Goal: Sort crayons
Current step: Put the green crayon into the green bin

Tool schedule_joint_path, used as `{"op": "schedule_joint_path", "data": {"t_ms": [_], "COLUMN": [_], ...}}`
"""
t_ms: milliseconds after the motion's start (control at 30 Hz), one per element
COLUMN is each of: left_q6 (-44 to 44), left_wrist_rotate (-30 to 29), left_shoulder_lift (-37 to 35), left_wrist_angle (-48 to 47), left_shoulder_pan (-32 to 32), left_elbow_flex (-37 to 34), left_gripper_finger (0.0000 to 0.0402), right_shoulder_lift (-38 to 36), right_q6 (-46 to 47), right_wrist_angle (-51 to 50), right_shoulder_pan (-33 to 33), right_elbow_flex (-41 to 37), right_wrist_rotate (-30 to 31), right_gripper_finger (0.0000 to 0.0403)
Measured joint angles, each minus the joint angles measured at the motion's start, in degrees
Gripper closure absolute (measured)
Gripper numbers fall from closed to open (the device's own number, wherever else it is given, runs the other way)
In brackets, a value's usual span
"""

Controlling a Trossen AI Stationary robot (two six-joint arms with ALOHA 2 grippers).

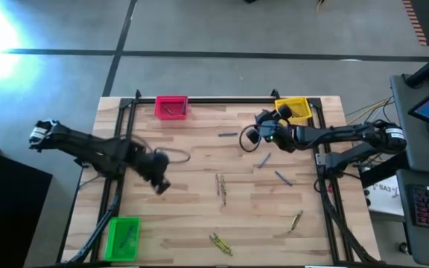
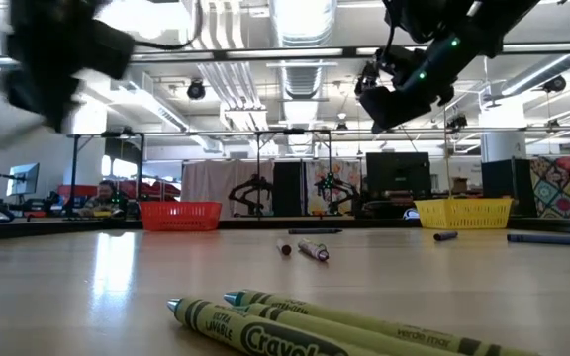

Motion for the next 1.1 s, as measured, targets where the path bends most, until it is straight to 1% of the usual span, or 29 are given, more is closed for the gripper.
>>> {"op": "schedule_joint_path", "data": {"t_ms": [33, 67, 200, 333, 400, 467, 567, 667, 800, 933, 1100], "left_q6": [-4.44, -8.84, -22.77, -35.16, -39.21, -42.33, -45.31, -45.15, -42.85, -41.65, -41.44], "left_wrist_rotate": [2.07, 2.94, 3.02, 0.66, -1.4, -3.44, -3.26, -1.21, 0.85, 1.82, 1.91], "left_shoulder_lift": [-0.56, -0.89, -0.38, 2.46, 4.18, 5.88, 8.45, 10.39, 11.24, 10.51, 10.69], "left_wrist_angle": [0.05, 0.32, 3.09, 3.46, 3.2, 2.56, 1.57, 1.05, 2.3, 6.97, 8.89], "left_shoulder_pan": [-2.78, -6.22, -20.57, -33.81, -39.05, -42.73, -45.55, -46.22, -46.19, -46.19, -45.74], "left_elbow_flex": [-0.41, -0.61, -0.18, 1.98, 2.89, 2.96, 2.7, 1.96, 1.24, -0.06, -1.29], "left_gripper_finger": [0.0393, 0.0392, 0.039, 0.039, 0.039, 0.0389, 0.0389, 0.0389, 0.0389, 0.0389, 0.0382], "right_shoulder_lift": [0.05, 0.05, 0.03, 0.09, 0.33, 0.56, 0.9, 0.9, 0.9, 0.9, 0.9], "right_q6": [-0.05, -0.01, -0.04, -0.03, -0.03, 0.0, 0.8, 1.48, 1.66, 1.75, 2.57], "right_wrist_angle": [-0.07, 0.07, 0.14, 0.14, 0.19, 0.09, 0.01, 0.04, -0.42, -1.73, -3.88], "right_shoulder_pan": [-0.71, -1.25, -2.83, -3.43, -3.47, -3.47, -3.47, -3.47, -3.47, -3.47, -3.47], "right_elbow_flex": [0.28, 0.6, 1.09, 1.53, 1.79, 1.93, 2.26, 2.3, 2.27, 1.94, 1.8], "right_wrist_rotate": [-0.84, -1.08, -1.08, -1.1, -1.17, -1.39, -3.86, -6.98, -7.09, -7.09, -6.75], "right_gripper_finger": [0.0236, 0.0237, 0.0235, 0.0235, 0.0236, 0.0236, 0.0232, 0.0227, 0.0219, 0.0211, 0.0201]}}
